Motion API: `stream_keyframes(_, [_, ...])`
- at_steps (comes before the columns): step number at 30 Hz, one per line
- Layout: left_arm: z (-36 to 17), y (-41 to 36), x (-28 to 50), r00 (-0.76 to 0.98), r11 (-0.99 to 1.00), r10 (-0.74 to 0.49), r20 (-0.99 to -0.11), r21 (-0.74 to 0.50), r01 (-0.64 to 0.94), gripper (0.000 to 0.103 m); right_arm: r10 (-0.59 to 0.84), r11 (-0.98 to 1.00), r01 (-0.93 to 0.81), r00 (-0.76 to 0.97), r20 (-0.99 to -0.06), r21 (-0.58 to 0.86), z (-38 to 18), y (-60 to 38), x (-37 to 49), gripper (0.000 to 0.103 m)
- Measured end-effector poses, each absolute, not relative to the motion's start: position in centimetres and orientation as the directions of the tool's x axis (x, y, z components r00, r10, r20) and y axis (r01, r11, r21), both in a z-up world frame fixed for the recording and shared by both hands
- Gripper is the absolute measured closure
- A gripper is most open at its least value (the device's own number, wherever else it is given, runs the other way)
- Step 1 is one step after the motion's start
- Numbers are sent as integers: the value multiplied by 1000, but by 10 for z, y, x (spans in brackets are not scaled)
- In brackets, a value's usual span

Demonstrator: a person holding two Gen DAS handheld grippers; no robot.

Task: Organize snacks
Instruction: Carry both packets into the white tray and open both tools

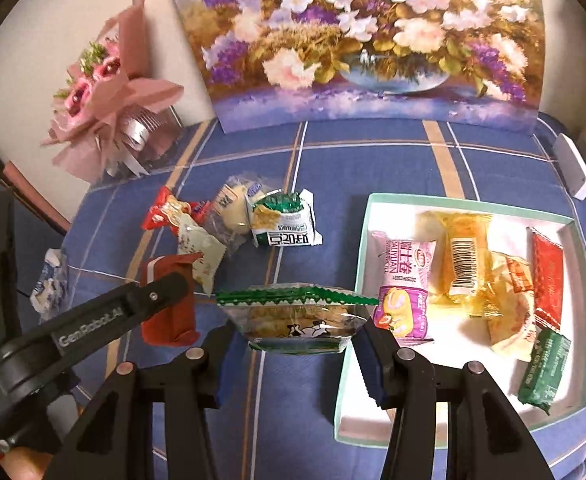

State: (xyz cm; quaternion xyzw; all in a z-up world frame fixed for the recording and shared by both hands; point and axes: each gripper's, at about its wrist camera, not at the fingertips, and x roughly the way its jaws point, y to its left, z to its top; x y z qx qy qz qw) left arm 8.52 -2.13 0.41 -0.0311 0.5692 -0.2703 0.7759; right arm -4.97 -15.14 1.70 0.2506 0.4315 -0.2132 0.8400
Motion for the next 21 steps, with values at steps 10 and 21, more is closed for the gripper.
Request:
stream_keyframes(10, [28, -45, 59, 223, 812, -490, -843, -348, 468, 60, -189, 667, 687, 529, -827, 287, 26, -204, -105, 50])
stream_keyframes(21, [16, -129, -24, 45, 663, -518, -854, -368, 652, 60, -234, 512, 807, 461, -856, 294, 15, -256, -184, 50])
